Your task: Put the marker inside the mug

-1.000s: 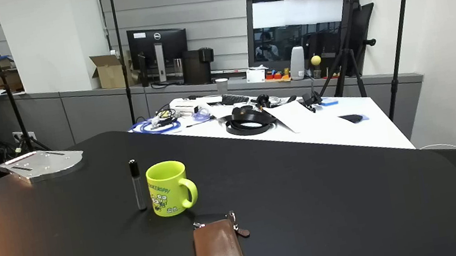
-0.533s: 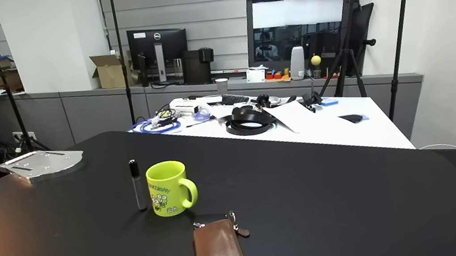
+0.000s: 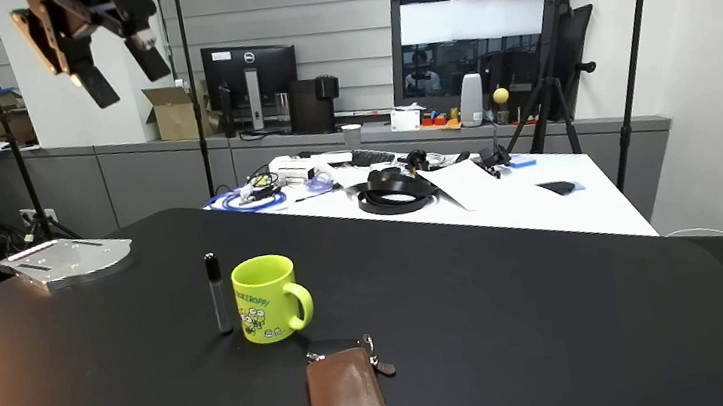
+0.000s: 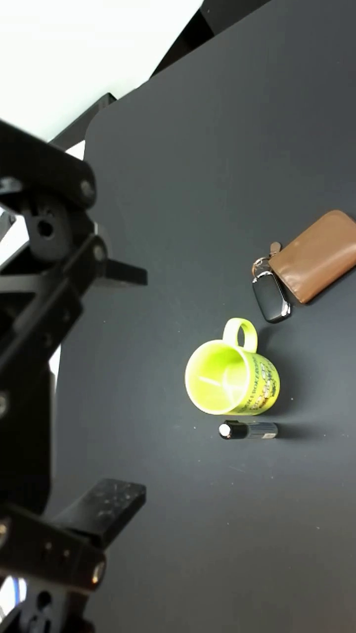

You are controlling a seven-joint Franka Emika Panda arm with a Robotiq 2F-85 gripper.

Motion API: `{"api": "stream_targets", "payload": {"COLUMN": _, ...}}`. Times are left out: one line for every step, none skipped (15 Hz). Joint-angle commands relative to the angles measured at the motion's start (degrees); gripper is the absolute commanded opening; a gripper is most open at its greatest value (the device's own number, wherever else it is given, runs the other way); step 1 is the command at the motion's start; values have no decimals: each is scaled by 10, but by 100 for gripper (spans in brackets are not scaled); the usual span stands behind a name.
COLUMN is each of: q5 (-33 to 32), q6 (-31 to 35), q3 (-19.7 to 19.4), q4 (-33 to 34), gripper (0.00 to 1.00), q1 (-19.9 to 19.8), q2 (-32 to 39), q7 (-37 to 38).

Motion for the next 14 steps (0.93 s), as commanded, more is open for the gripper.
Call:
{"api": "stream_targets", "payload": {"q5": -5, "q6": 8, "q3": -7, "q4": -3, "gripper": 100, "q1": 6, "q2": 15, "q7": 4}}
{"api": "stream_targets", "payload": {"q5": -6, "q6": 14, "q3": -7, "q4": -4, "gripper": 100, "q1": 7, "q2": 27, "q7": 4}}
{"api": "stream_targets", "payload": {"q5": -6, "q6": 17, "q3": -8, "q4": -4, "gripper": 100, "q1": 7, "q2": 33, "q7": 4}}
{"api": "stream_targets", "payload": {"q5": -6, "q6": 18, "q3": -8, "q4": -4, "gripper": 100, "q1": 7, "q2": 35, "q7": 4}}
{"api": "stream_targets", "payload": {"q5": -7, "q6": 16, "q3": -8, "q4": -3, "gripper": 100, "q1": 9, "q2": 40, "q7": -2}}
{"api": "stream_targets", "payload": {"q5": -14, "q6": 23, "q3": -4, "q4": -2, "gripper": 100, "q1": 5, "q2": 56, "q7": -2}}
{"api": "stream_targets", "payload": {"q5": -10, "q6": 33, "q3": -9, "q4": -1, "gripper": 100, "q1": 9, "q2": 76, "q7": -12}}
{"api": "stream_targets", "payload": {"q5": -14, "q6": 44, "q3": -9, "q4": 2, "gripper": 100, "q1": 5, "q2": 101, "q7": -14}}
{"api": "stream_targets", "payload": {"q5": -11, "q6": 50, "q3": -13, "q4": 4, "gripper": 100, "q1": 8, "q2": 122, "q7": -22}}
{"api": "stream_targets", "payload": {"q5": -15, "q6": 59, "q3": -14, "q4": 7, "gripper": 100, "q1": 5, "q2": 147, "q7": -25}}
{"api": "stream_targets", "payload": {"q5": -19, "q6": 69, "q3": -16, "q4": 10, "gripper": 100, "q1": 3, "q2": 171, "q7": -29}}
{"api": "stream_targets", "payload": {"q5": -21, "q6": 78, "q3": -21, "q4": 14, "gripper": 100, "q1": 3, "q2": 195, "q7": -35}}
{"api": "stream_targets", "payload": {"q5": -24, "q6": 86, "q3": -25, "q4": 18, "gripper": 100, "q1": 2, "q2": 219, "q7": -40}}
{"api": "stream_targets", "payload": {"q5": -23, "q6": 97, "q3": -33, "q4": 22, "gripper": 100, "q1": 3, "q2": 245, "q7": -50}}
